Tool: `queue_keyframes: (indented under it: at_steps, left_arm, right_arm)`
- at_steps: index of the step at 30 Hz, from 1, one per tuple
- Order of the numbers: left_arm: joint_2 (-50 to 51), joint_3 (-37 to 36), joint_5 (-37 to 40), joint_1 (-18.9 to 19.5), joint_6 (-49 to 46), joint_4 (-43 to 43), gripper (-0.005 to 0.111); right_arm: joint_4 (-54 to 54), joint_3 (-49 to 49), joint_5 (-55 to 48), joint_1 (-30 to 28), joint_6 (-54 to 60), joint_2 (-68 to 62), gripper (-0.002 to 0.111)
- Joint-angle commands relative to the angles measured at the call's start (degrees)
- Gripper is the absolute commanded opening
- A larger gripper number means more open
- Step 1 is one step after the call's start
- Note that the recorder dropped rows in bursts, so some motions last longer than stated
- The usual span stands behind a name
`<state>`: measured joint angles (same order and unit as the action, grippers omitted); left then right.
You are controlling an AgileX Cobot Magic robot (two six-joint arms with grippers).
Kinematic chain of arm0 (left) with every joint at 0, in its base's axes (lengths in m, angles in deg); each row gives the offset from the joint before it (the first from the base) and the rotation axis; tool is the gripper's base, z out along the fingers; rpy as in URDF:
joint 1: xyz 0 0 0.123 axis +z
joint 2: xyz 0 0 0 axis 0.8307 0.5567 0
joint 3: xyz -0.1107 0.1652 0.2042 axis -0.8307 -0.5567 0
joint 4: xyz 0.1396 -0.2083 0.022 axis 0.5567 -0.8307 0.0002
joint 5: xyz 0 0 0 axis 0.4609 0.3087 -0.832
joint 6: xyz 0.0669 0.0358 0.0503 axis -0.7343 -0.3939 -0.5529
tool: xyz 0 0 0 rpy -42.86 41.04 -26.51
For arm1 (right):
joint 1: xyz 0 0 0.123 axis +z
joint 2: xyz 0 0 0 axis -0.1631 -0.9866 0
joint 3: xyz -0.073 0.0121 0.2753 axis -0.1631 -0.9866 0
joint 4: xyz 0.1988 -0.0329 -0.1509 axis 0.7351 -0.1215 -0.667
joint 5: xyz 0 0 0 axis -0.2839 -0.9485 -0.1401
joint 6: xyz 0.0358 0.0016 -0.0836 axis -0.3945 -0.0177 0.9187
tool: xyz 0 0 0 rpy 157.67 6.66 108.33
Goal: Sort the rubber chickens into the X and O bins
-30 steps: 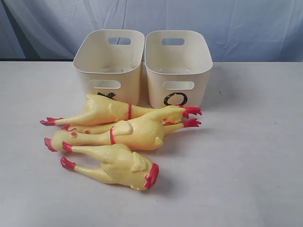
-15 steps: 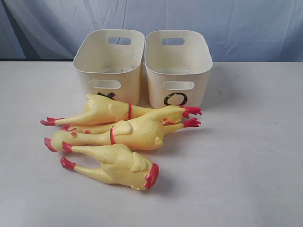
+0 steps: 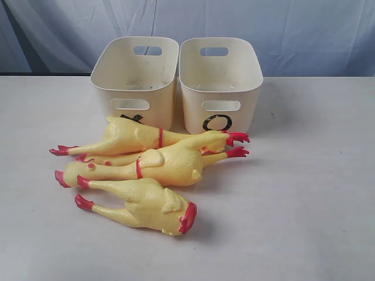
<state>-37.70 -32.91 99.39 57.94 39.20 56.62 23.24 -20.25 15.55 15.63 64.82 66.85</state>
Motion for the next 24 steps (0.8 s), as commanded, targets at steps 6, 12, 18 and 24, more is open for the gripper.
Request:
queue_keyframes:
  at_steps: [6, 12, 18, 24]
  left_arm:
    - [-0.27, -0.08, -0.86, -0.32, 0.28, -0.01, 0.0]
    - [-0.27, -0.08, -2.17, -0.32, 0.28, 0.15, 0.0]
    - [-0.27, -0.08, -16.1, -0.32, 0.76, -14.43, 0.0]
    - [-0.27, -0.08, -20.84, -0.32, 0.76, -33.86, 0.0]
  right_arm:
    - [0.4, -0.08, 0.5, 0.19, 0.05, 0.31, 0.0]
    - [0.55, -0.08, 0.5, 0.19, 0.05, 0.31, 0.0]
    - [0.55, -0.08, 0.5, 0.19, 0.05, 0.31, 0.0]
    - [0.55, -0.08, 0.5, 0.19, 0.05, 0.31, 0.0]
